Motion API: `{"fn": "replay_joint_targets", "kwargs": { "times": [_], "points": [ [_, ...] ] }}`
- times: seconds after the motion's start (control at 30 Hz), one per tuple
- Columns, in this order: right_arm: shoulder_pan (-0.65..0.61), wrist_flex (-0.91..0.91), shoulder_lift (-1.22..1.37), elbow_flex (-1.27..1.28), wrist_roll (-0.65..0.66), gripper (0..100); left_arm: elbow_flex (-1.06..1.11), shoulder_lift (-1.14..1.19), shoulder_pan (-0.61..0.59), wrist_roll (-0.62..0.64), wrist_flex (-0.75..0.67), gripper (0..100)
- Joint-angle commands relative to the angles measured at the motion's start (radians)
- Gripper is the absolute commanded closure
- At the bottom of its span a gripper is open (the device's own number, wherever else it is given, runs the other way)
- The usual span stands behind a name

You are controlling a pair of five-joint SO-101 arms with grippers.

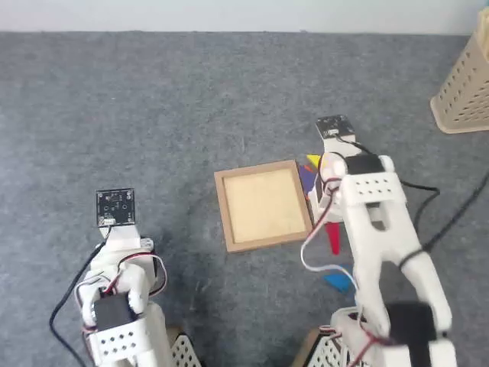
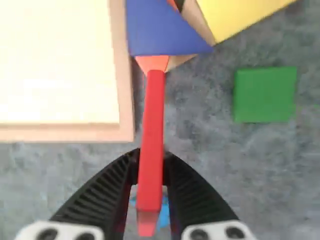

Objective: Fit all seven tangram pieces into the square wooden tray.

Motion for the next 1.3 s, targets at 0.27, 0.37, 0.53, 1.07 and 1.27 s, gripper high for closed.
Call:
{"fn": "replay_joint_targets", "kwargs": {
  "times": [0.27,0.37,0.53,1.07,1.27],
  "points": [
    [-0.328,0.013,-0.185,-0.061,0.097,99.2,-0.008,-0.014,0.003,0.008,0.008,99],
    [-0.400,-0.041,-0.088,-0.126,0.025,99.2,-0.008,-0.014,0.003,0.008,0.008,99],
    [-0.472,-0.156,0.111,-0.244,-0.087,99.2,-0.008,-0.014,0.003,0.008,0.008,99],
    [-0.512,-0.291,0.401,-0.354,-0.347,99.2,-0.008,-0.014,0.003,0.008,0.008,99],
    [-0.512,-0.325,0.403,-0.342,-0.414,99.0,-0.008,-0.014,0.003,0.008,0.008,99]
  ]
}}
